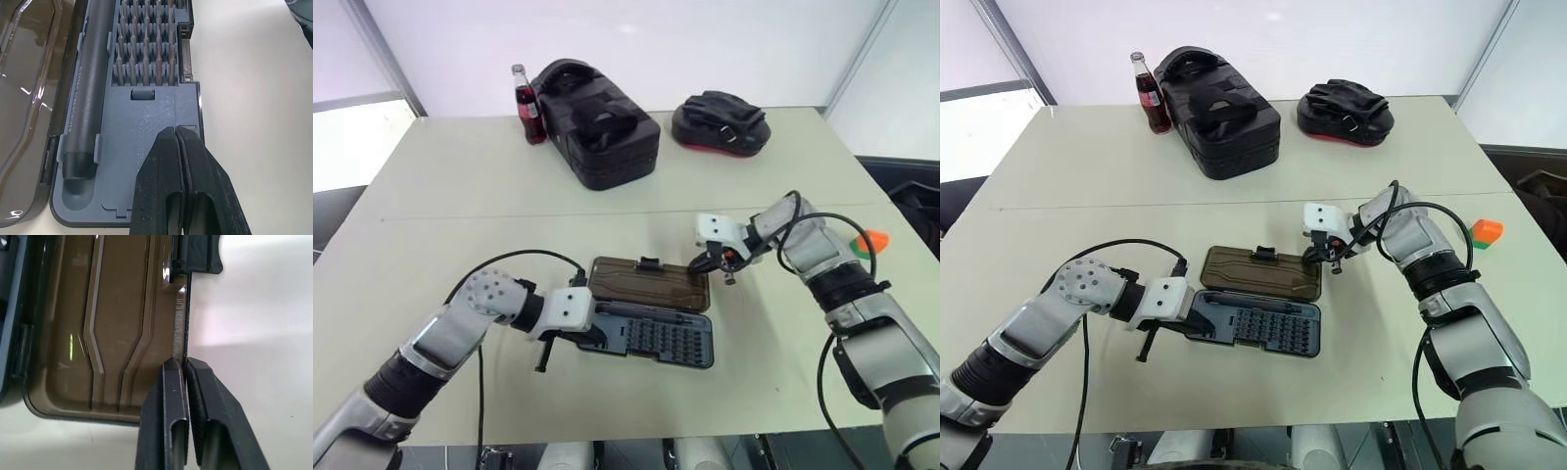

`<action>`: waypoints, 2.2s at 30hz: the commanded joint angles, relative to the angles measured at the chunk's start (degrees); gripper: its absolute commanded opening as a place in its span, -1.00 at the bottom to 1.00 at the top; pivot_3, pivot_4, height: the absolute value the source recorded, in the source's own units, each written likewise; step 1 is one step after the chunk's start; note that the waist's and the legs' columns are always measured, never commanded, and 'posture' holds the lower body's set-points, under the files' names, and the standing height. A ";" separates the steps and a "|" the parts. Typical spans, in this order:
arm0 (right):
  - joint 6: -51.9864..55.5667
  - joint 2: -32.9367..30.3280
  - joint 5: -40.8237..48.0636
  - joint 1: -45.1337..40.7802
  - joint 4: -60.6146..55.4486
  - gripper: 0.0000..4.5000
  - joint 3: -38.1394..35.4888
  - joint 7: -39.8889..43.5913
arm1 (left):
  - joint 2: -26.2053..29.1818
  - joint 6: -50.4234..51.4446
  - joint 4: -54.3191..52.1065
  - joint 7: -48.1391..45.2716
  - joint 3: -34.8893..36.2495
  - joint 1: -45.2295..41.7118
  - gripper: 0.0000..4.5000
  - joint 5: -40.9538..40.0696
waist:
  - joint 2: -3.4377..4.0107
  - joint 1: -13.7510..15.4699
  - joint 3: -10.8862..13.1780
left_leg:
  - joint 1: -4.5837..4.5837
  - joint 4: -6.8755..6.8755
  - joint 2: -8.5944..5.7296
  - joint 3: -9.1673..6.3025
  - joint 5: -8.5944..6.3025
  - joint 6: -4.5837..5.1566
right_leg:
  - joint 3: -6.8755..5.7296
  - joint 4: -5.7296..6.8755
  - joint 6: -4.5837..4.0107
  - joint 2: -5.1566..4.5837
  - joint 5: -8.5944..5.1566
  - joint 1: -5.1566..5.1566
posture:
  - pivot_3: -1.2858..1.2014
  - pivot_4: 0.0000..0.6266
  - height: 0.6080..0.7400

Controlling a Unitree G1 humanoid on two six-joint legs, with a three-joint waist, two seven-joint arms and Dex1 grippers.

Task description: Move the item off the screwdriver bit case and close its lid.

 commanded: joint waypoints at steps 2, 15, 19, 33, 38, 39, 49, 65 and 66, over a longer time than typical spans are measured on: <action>-4.89 -0.93 -3.26 1.63 0.39 -0.99 1.44 -1.90 | -0.25 2.41 1.03 0.07 -0.84 1.41 -1.00 0.57 | -0.08 -0.07 -0.06 | 0.01 0.00 0.00 0.00 0.00 0.00 | 0.00 -0.01 0.00 0.00 0.00 0.02 | 0.03 -0.52 1.00; -6.46 -1.95 -2.68 4.24 -4.26 -0.99 0.10 -2.81 | -1.79 3.71 1.72 0.40 0.11 1.83 -1.00 -0.65 | -0.07 -0.01 -0.06 | 0.72 -0.05 0.03 -0.02 -0.04 0.06 | 0.01 -0.11 -0.17 0.00 -0.11 0.70 | 0.03 -0.52 1.00; -7.83 -1.66 -3.62 4.14 -4.06 -0.99 0.06 -4.98 | -1.59 3.65 1.80 0.26 0.31 1.99 -1.00 -0.64 | -0.07 -0.02 -0.06 | 0.72 -0.05 0.03 -0.01 -0.05 0.08 | 0.01 -0.14 -0.17 -0.01 -0.11 0.71 | 0.03 -0.52 1.00; -11.32 -6.09 -3.82 11.14 -20.02 -0.99 -6.39 -16.25 | -2.63 4.72 2.17 2.20 2.02 4.06 -1.00 -1.98 | -0.07 0.08 -0.03 | 0.73 -0.06 0.05 -0.02 -0.05 0.08 | 0.02 -0.17 -0.20 -0.03 -0.12 0.73 | 0.03 -0.52 1.00; -5.45 -6.84 -2.72 15.90 -29.36 -0.99 -9.51 -18.65 | -3.61 5.01 1.99 3.65 3.52 4.59 -1.00 -2.98 | -0.07 0.16 -0.02 | 0.71 -0.06 0.05 -0.03 -0.05 0.09 | 0.01 -0.21 -0.21 -0.03 -0.13 0.73 | 0.03 -0.52 1.00; -4.53 -6.70 -2.65 16.71 -30.84 -0.99 -10.01 -19.40 | -4.48 5.71 1.66 4.48 4.56 4.49 -1.00 -4.14 | -0.07 0.16 -0.02 | 0.70 -0.06 0.05 -0.03 -0.05 0.09 | 0.01 -0.22 -0.21 -0.03 -0.13 0.73 | 0.03 -0.52 1.00; -6.67 -7.75 -4.66 20.41 -30.91 -0.99 -9.42 -22.35 | -6.87 15.09 -5.73 7.75 10.68 4.27 -1.00 -14.55 | -0.12 -0.02 0.04 | -0.16 -0.02 0.04 -0.04 -0.04 0.06 | 0.00 -0.12 0.01 -0.02 0.00 -0.15 | 0.03 -0.52 1.00; -8.88 -8.54 -4.81 20.29 -31.12 -0.99 -10.26 -23.67 | -18.49 17.59 15.77 29.77 31.51 -6.26 -1.00 -22.70 | -0.14 -0.01 0.04 | -0.14 -0.02 -0.03 -0.05 -0.01 0.01 | -0.02 -0.14 0.01 -0.01 0.00 -0.14 | 0.03 -0.52 1.00; -8.74 -8.48 -4.75 20.24 -31.25 -0.99 -10.26 -23.68 | -18.66 15.82 18.02 30.77 30.89 -6.65 -1.00 -20.82 | -0.14 0.02 0.04 | -0.14 -0.02 -0.06 -0.05 0.00 0.00 | -0.02 -0.15 0.01 -0.01 0.00 -0.14 | 0.03 -0.52 1.00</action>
